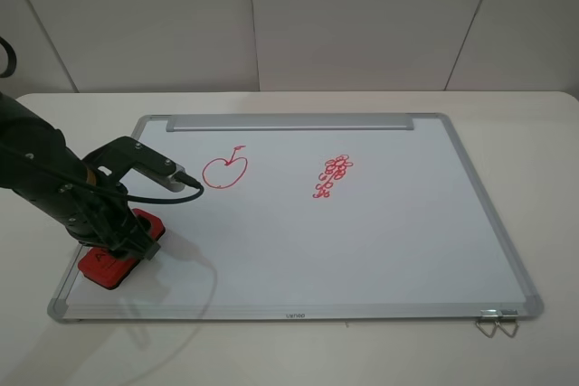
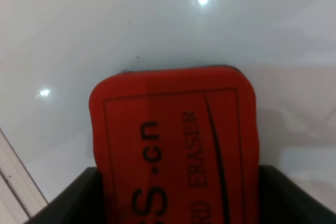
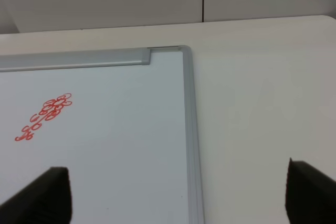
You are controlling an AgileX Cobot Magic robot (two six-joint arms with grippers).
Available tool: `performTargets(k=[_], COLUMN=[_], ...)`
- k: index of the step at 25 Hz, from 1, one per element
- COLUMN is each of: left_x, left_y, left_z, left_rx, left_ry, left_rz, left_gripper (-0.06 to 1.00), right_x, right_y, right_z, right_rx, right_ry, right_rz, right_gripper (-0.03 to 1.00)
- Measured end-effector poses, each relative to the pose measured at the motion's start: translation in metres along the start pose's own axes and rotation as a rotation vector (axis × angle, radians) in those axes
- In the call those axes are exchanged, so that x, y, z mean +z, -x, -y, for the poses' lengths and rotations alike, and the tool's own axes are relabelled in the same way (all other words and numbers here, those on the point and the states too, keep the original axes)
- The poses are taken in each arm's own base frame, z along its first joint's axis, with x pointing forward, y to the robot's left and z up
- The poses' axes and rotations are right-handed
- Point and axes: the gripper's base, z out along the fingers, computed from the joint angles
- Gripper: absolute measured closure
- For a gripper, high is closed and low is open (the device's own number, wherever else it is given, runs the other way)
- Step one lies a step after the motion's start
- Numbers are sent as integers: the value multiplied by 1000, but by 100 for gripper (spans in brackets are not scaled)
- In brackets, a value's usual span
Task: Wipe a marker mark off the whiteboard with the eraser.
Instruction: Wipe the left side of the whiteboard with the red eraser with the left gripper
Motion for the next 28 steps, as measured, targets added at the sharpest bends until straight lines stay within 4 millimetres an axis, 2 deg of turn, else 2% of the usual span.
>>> performTargets(k=[5,9,18,20,23,28], left_x=[-1,-10,-63,-69,-72,-67], left_y=[2,16,93,109,128,146], left_z=[-1,-5,-12,-13,-15,-17], left_rx=[-6,-29,-184,-195,-207,-207], left_ry=[3,14,-45,-55,-69,-72], left_rz=[-15,-58,25,22,9,-9], left_gripper=[37,37,37,37,37,37], right_x=[0,0,0,0,0,0], right_y=[0,0,0,0,0,0], right_z=[0,0,0,0,0,0], right_rx=[0,0,0,0,0,0], right_ry=[0,0,0,0,0,0], right_rz=[0,0,0,0,0,0], right_gripper=[24,24,24,24,24,24])
